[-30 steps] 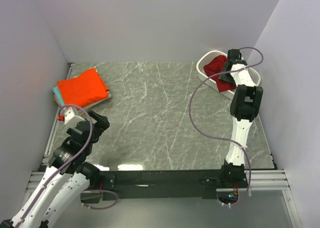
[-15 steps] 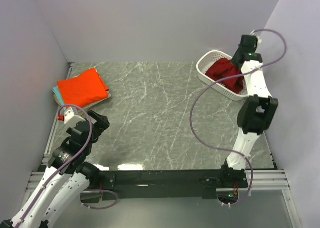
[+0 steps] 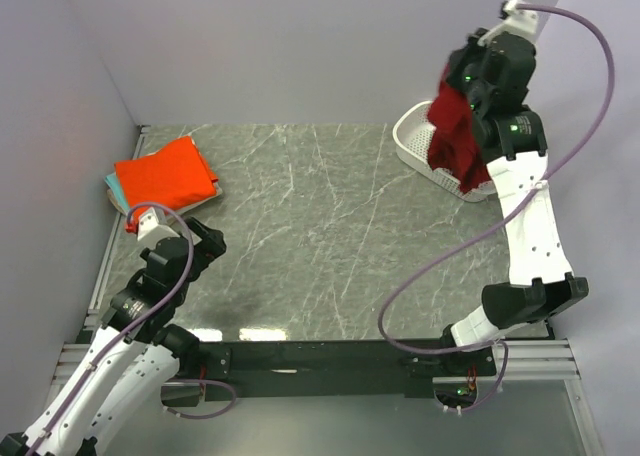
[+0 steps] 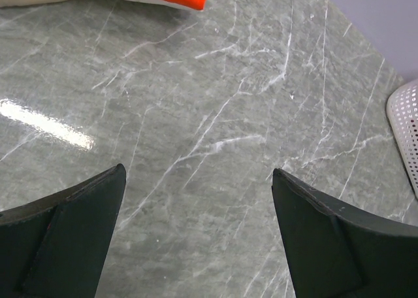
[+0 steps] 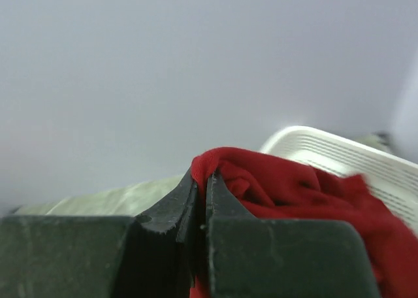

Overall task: Fold and stack the t-shirts
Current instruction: Move the tshirt to the center of the board

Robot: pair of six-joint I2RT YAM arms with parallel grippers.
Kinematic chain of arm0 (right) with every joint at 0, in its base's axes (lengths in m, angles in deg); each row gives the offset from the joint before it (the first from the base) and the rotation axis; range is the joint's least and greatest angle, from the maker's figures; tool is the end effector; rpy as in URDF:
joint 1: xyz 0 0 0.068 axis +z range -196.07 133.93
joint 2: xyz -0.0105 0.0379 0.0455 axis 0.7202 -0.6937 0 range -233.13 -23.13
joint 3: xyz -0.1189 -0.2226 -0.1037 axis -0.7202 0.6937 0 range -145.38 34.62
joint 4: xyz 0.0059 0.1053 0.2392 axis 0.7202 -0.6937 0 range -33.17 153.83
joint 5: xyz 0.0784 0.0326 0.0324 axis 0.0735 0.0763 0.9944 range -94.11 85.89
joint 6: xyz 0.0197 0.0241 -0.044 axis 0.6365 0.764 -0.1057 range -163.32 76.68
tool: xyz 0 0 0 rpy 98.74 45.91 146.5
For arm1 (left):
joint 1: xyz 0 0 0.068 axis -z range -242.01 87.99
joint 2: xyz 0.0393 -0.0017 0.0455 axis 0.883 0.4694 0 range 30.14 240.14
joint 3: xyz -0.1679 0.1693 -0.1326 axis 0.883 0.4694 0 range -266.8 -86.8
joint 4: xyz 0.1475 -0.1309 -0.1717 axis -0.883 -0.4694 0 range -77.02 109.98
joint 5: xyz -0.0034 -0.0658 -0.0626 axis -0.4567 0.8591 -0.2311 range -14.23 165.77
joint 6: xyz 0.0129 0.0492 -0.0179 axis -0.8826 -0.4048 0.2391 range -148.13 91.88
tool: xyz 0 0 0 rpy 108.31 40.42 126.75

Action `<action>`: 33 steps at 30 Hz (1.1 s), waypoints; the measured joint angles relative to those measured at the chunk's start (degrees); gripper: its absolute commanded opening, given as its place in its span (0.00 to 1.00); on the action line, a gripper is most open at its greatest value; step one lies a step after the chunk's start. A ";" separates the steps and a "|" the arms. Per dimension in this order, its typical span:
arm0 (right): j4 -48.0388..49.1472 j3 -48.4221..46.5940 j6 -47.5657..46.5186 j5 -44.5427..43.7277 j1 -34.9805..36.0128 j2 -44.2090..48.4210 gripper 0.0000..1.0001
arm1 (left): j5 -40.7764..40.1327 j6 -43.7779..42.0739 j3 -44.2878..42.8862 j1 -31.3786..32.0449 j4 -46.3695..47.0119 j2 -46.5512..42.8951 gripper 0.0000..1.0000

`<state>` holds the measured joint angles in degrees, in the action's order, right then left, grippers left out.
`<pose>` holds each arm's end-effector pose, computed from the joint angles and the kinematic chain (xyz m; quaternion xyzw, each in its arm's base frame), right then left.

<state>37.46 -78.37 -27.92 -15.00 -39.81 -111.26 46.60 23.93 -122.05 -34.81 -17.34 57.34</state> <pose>0.3162 0.0279 0.5320 0.1228 0.7056 0.0637 0.6950 0.1066 -0.0353 0.2765 -0.3040 0.7880 -0.1447 0.5154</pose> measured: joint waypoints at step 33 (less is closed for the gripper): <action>-4.24 41.75 13.57 -6.27 24.17 25.59 0.81 | 5.60 -6.38 1.29 0.00 6.80 11.37 0.99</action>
<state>33.22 -36.62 -14.35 -21.28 -15.64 -85.67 52.20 17.55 -120.76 -34.81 -10.54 68.71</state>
